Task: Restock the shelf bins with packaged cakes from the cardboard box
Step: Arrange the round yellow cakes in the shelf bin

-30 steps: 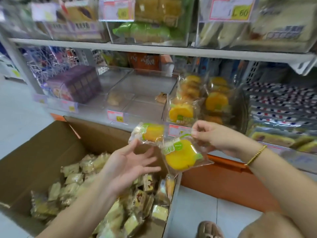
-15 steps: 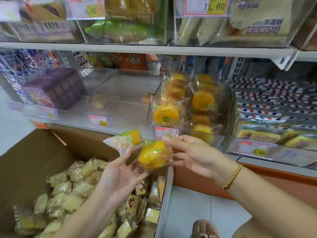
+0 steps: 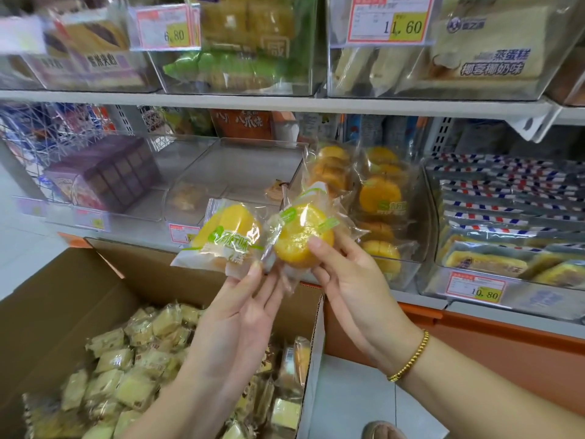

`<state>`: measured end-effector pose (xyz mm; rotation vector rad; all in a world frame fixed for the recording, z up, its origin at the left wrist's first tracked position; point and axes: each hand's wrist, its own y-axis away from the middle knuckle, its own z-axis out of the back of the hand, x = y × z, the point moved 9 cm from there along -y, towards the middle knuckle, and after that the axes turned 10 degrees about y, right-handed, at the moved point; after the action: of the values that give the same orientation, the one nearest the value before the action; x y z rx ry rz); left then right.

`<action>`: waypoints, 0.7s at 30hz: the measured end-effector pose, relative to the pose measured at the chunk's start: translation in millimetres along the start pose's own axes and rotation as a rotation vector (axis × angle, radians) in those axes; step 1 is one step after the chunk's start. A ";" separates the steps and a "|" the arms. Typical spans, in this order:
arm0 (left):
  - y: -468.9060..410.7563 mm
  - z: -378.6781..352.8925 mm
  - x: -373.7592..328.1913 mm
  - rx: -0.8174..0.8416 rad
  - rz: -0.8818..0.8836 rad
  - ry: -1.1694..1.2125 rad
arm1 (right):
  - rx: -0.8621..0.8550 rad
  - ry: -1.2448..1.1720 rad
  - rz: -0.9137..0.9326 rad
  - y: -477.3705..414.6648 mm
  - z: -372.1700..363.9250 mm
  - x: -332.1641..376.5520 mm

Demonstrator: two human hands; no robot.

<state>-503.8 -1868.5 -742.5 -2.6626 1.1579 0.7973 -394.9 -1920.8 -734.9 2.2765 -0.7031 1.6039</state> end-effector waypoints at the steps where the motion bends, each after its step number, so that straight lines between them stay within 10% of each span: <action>1: -0.6 -4.0 0.8 0.013 -0.008 0.005 | 0.011 -0.008 0.001 0.7 -1.1 2.4; 10: -8.4 -13.6 28.0 0.017 0.060 -0.018 | -0.248 0.316 0.125 -8.0 35.4 46.9; 15: -17.9 -5.5 21.1 -0.033 0.082 -0.083 | -0.376 1.079 0.048 -15.1 99.0 122.4; 21: -17.5 4.4 27.0 -0.070 0.166 -0.196 | -0.141 1.788 -0.184 -61.2 141.1 124.9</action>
<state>-477.9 -1872.2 -761.7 -2.4959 1.3335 1.1170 -215.3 -1965.6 -664.2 0.1748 -0.0436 2.3889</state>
